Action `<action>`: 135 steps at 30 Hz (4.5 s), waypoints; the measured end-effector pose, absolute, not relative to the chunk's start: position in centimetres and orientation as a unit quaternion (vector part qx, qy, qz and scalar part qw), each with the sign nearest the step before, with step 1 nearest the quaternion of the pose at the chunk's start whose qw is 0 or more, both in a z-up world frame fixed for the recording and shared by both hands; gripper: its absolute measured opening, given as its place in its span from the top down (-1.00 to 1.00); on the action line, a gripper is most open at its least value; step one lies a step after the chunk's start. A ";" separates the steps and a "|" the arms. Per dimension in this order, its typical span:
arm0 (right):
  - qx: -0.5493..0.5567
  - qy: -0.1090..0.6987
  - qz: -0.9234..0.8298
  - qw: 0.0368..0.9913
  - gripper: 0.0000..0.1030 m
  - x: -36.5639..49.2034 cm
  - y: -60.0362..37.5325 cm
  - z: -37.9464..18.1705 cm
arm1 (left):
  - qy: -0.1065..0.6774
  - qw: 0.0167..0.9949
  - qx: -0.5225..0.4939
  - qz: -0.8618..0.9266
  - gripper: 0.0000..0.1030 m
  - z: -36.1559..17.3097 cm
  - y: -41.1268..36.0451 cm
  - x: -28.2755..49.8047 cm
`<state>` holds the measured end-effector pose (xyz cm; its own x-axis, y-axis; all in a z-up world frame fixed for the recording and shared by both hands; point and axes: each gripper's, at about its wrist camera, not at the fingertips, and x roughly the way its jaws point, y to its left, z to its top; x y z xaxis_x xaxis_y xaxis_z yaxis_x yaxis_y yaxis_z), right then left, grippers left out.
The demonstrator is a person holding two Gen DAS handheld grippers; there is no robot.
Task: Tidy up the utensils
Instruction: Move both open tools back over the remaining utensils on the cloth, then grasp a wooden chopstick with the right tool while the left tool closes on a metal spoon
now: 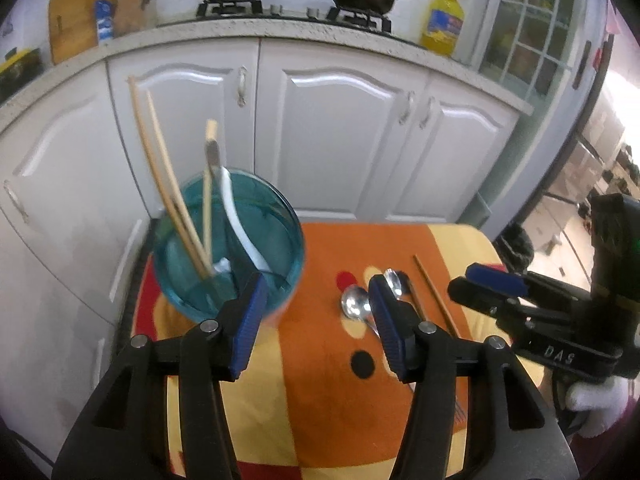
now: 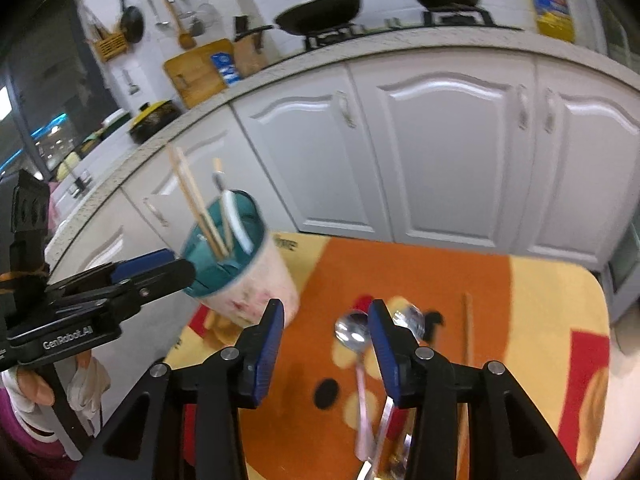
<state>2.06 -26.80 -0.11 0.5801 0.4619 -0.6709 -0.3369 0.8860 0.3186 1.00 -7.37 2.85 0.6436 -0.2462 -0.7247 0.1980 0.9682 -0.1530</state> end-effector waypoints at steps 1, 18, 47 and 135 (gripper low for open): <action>0.083 0.403 0.221 0.885 0.18 1.9 -27.3 -0.4 | 0.406 0.905 -0.027 -0.123 -0.02 2.6 -7.7 0.9; 0.093 0.463 0.146 0.869 0.17 -0.3 -32.9 -6.3 | 0.473 0.866 -0.042 -0.158 -0.03 -2.9 -9.5 -0.4; 0.101 0.482 0.143 0.859 0.23 0.1 -33.1 -8.6 | 0.539 0.831 -0.023 -0.135 -0.02 -8.9 -9.5 0.1; 0.023 0.489 0.150 0.859 0.87 7.3 -34.1 -11.4 | 0.562 0.811 -0.044 -0.157 0.85 -10.7 -16.3 7.8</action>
